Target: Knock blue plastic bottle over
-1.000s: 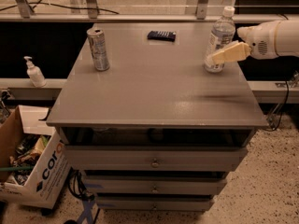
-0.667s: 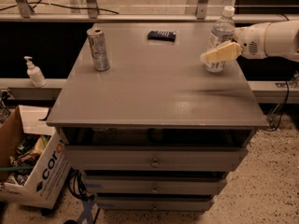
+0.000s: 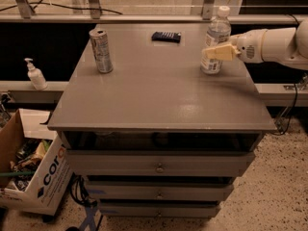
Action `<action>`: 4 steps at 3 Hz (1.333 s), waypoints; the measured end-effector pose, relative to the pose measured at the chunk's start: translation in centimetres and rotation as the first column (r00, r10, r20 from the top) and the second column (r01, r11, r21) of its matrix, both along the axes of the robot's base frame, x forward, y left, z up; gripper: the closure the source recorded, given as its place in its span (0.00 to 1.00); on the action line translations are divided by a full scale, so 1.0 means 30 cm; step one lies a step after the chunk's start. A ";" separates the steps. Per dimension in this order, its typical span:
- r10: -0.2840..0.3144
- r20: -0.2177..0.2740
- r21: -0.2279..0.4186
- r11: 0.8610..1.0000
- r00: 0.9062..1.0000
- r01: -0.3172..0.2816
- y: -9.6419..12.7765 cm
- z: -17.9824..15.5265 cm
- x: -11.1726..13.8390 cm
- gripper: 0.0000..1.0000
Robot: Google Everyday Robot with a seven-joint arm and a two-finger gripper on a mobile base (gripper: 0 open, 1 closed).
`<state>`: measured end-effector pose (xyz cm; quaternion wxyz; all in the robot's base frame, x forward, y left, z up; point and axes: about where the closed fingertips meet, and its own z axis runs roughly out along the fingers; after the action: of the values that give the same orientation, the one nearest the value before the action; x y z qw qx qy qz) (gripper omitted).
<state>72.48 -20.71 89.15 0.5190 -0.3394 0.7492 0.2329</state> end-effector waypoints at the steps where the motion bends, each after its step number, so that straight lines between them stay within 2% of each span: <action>1: 0.004 0.000 0.045 0.999 1.000 -0.004 0.007 0.003 0.013 0.64; 2: 0.038 -0.004 0.030 0.999 0.999 -0.038 0.032 0.058 0.030 0.86; 3: 0.126 -0.008 -0.080 0.989 0.992 -0.126 0.095 0.153 0.034 1.00; 4: 0.217 -0.016 -0.298 0.931 0.976 -0.212 0.156 0.180 0.003 1.00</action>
Offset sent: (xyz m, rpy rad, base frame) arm 0.0133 0.0132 0.0484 -0.0041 0.0076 0.0925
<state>72.56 -16.03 94.56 0.4397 -0.4953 0.7297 0.1699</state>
